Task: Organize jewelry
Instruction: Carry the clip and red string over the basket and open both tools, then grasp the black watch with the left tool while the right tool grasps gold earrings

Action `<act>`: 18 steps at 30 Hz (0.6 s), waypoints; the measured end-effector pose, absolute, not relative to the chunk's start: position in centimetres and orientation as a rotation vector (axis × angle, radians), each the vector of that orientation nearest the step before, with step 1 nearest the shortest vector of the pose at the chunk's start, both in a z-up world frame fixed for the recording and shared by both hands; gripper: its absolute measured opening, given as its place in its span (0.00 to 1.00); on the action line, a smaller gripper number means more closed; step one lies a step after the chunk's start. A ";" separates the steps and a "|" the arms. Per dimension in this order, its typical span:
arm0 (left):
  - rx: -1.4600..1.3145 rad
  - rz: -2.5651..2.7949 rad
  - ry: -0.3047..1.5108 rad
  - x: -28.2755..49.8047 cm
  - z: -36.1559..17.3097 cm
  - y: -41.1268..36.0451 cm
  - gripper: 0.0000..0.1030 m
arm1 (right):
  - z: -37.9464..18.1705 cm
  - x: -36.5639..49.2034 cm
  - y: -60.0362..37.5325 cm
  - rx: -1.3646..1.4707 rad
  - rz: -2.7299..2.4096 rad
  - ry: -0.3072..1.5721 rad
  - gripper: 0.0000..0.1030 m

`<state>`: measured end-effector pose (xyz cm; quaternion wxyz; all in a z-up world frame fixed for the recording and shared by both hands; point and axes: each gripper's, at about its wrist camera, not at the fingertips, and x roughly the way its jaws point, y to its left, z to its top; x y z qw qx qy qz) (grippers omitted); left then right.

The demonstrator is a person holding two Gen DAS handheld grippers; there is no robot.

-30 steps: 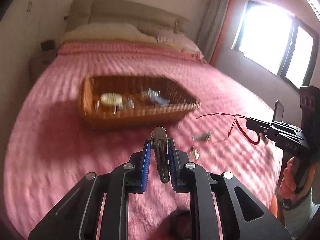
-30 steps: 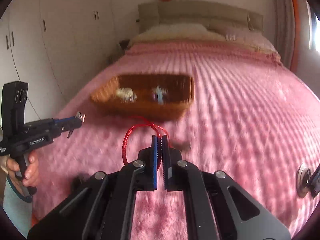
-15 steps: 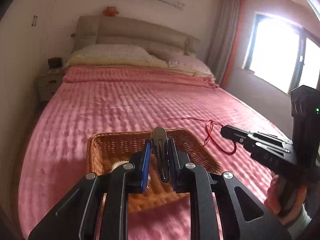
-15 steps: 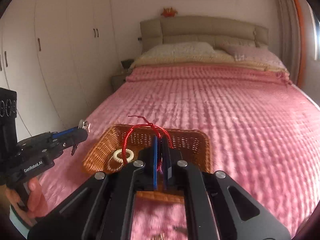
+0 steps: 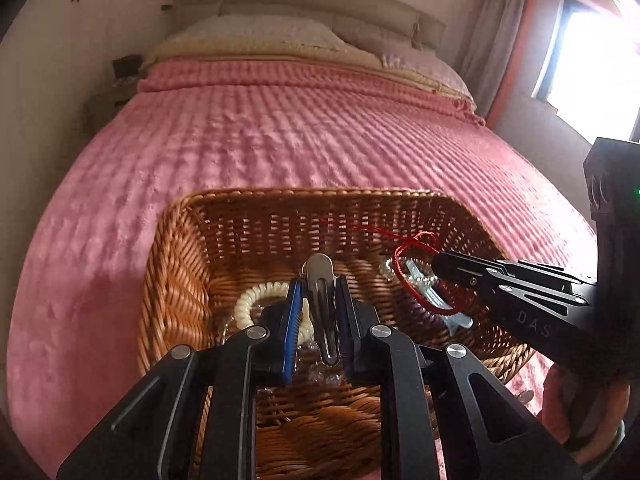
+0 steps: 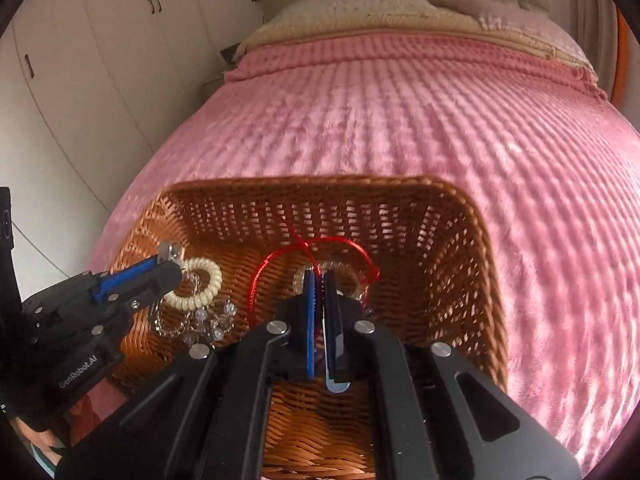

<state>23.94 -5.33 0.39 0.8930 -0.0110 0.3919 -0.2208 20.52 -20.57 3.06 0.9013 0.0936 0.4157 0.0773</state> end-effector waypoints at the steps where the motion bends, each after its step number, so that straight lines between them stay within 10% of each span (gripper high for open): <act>1: -0.022 -0.461 0.823 23.9 0.3 -5.4 0.16 | 3.0 20.4 -20.5 0.192 0.156 0.863 0.04; 5: -0.045 -0.466 0.819 23.4 0.7 -5.0 0.44 | 3.1 20.1 -20.8 0.199 0.174 0.881 0.11; 18: -0.073 -0.489 0.666 9.9 5.7 -0.7 0.48 | 6.9 7.7 -21.6 0.140 0.256 0.774 0.17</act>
